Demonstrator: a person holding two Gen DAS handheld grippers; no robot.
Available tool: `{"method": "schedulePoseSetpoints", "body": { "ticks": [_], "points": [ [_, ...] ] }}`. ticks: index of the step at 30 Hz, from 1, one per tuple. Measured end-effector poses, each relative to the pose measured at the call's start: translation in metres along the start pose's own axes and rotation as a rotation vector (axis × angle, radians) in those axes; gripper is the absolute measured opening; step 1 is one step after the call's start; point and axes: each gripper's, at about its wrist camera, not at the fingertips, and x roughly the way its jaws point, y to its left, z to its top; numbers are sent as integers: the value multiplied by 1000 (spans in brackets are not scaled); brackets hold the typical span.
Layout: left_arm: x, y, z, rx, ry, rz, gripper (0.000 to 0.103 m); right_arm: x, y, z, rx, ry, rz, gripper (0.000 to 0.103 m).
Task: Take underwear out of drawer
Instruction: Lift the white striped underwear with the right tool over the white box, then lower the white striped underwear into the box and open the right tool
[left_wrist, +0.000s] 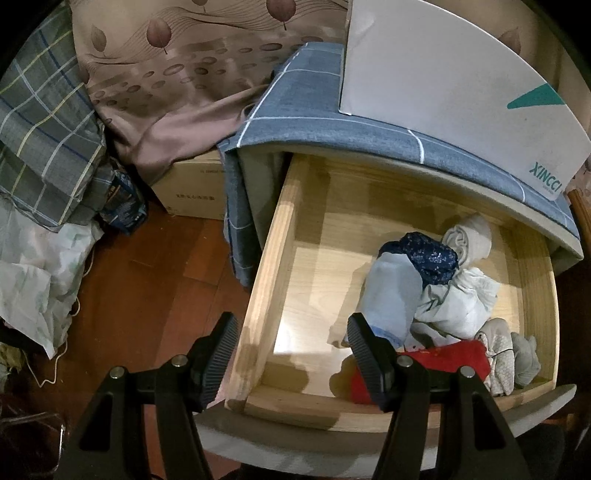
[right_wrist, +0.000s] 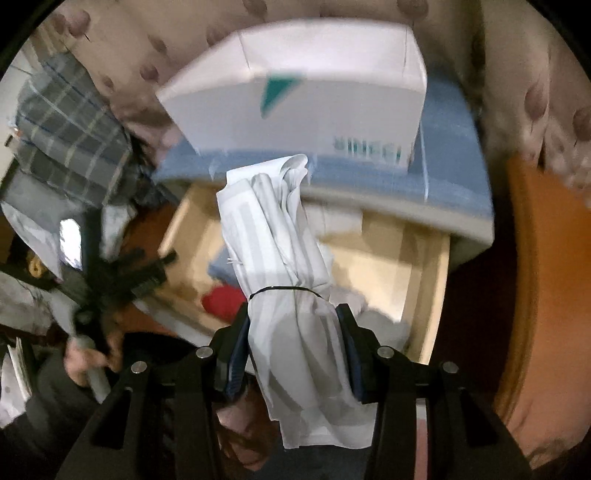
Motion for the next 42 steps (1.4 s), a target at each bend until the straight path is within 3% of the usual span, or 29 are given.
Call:
{"method": "schedulePoseSetpoints", "body": {
  "ticks": [8, 17, 27, 42],
  "points": [
    [-1, -1, -1, 6, -11, 9, 63, -56, 10, 60, -14, -204, -46, 41],
    [-2, -1, -1, 6, -14, 9, 63, -54, 15, 139, -35, -291, -147, 41],
    [-5, -1, -1, 6, -29, 9, 63, 2, 1, 205, -42, -205, -215, 41],
    [-4, 3, 0, 0, -29, -4, 63, 89, -16, 234, 0, -39, -241, 42]
  ]
}}
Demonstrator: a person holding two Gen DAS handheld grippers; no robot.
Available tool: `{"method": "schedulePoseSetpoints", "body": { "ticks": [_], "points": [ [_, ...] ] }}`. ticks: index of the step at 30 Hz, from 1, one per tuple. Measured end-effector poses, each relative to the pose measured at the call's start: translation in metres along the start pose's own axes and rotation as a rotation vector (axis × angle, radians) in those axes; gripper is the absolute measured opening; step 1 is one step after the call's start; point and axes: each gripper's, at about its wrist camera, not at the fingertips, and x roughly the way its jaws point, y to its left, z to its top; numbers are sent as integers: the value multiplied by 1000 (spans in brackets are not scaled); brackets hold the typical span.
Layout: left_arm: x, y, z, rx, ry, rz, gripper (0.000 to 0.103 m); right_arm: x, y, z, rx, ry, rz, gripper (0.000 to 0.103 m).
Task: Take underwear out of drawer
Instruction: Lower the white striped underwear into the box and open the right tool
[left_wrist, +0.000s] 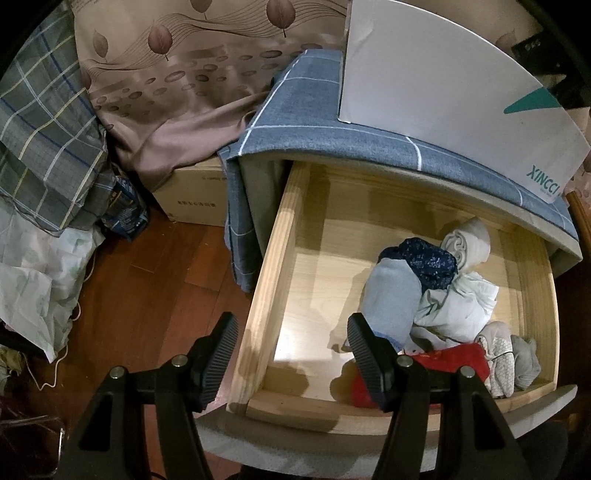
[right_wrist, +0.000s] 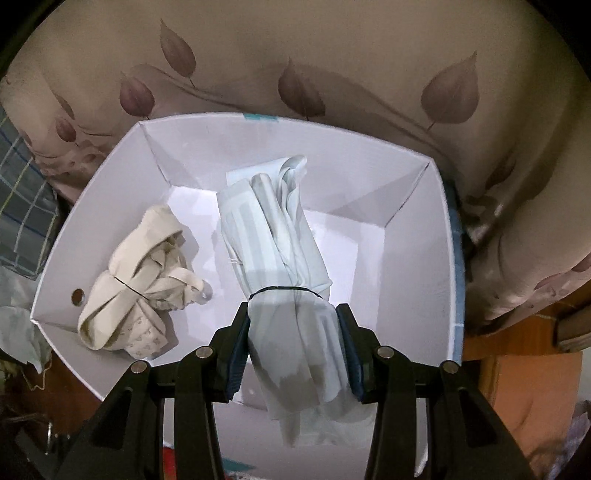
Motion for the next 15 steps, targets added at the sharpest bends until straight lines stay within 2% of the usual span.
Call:
{"method": "schedulePoseSetpoints", "body": {
  "ticks": [7, 15],
  "points": [
    [0, 1, 0, -1, 0, -2, 63, 24, 1, -3, 18, 72, -5, 43],
    [1, 1, 0, -1, 0, -1, 63, 32, 2, -2, 20, 103, -9, 44]
  ]
}}
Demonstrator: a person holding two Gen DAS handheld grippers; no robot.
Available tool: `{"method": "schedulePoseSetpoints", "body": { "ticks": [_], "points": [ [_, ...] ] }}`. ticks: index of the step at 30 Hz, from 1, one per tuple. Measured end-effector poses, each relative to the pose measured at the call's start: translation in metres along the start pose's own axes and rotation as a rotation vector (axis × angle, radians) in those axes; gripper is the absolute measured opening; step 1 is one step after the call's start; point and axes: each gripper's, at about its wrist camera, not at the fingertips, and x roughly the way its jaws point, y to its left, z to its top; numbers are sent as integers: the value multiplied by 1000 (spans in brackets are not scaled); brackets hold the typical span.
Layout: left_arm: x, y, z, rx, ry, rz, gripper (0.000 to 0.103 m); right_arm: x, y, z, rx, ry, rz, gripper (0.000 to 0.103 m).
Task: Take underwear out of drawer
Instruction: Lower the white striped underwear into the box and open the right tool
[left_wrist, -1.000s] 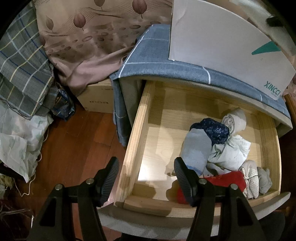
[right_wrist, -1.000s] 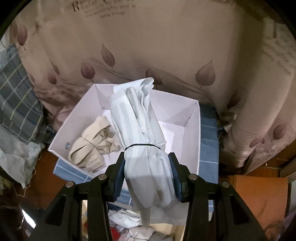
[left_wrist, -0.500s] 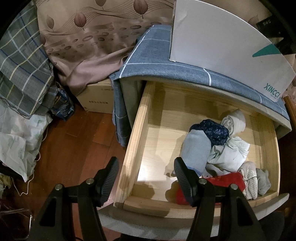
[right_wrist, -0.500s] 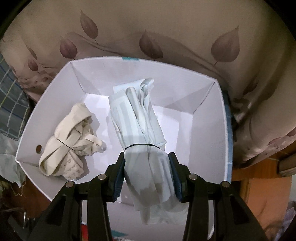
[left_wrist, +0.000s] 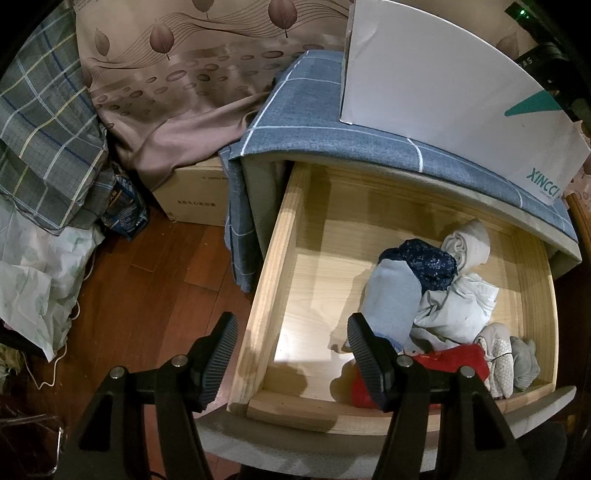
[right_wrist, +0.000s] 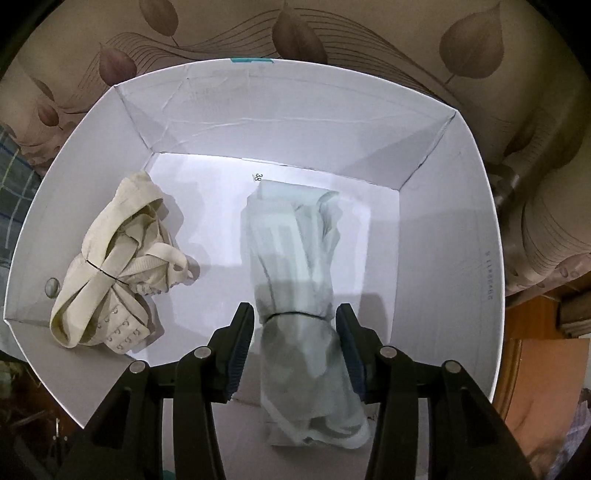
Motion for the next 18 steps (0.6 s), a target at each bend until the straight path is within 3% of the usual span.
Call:
{"method": "schedulePoseSetpoints", "body": {
  "ticks": [2, 10, 18],
  "points": [
    [0, 0, 0, 1, 3, -2, 63, -3, -1, 0, 5, -5, 1, 51],
    [3, 0, -1, -5, 21, -6, 63, -56, -13, -23, -4, -70, 62, 51],
    [9, -4, -1, -1, 49, -16, 63, -106, -25, -97, -80, -30, 102, 51]
  ]
}}
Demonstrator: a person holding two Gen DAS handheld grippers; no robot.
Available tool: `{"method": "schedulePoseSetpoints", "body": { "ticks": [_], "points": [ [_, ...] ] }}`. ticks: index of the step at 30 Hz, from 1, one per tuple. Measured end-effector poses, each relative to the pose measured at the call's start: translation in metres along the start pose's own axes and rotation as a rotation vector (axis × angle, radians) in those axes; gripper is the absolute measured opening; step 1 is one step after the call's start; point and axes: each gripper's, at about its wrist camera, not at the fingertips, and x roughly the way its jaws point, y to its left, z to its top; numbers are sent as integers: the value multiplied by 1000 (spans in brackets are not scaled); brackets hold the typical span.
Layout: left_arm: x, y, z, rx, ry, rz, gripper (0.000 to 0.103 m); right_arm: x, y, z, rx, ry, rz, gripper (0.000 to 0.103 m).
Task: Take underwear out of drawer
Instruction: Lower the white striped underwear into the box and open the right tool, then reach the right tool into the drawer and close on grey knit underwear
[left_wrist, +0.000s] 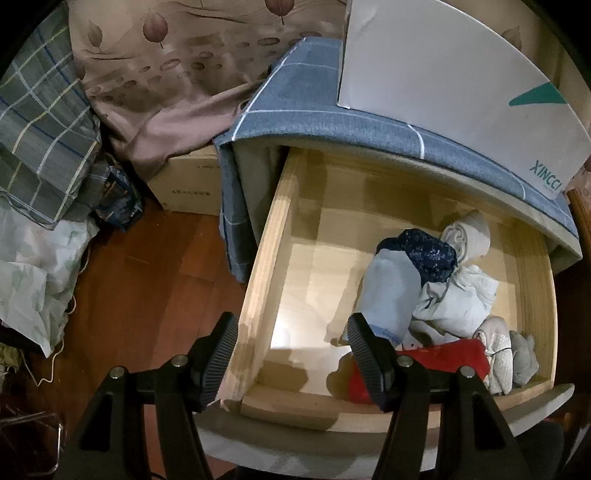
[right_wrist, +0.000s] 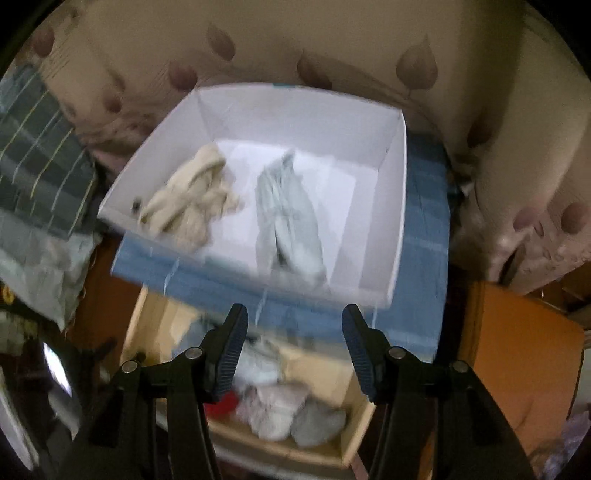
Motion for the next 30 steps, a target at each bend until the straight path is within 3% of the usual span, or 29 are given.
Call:
{"method": "schedulePoseSetpoints", "body": {
  "ticks": [5, 14, 25, 30],
  "points": [
    [1, -1, 1, 1, -1, 7, 63, 22, -2, -49, -16, 124, 5, 51],
    [2, -1, 1, 3, 1, 19, 63, 106, -21, -127, 31, 374, 3, 51],
    [2, 0, 0, 4, 4, 18, 63, 162, -20, -155, 22, 504, -16, 51],
    [2, 0, 0, 5, 6, 19, 63, 180, -15, -160, -19, 533, -47, 58]
  ]
}}
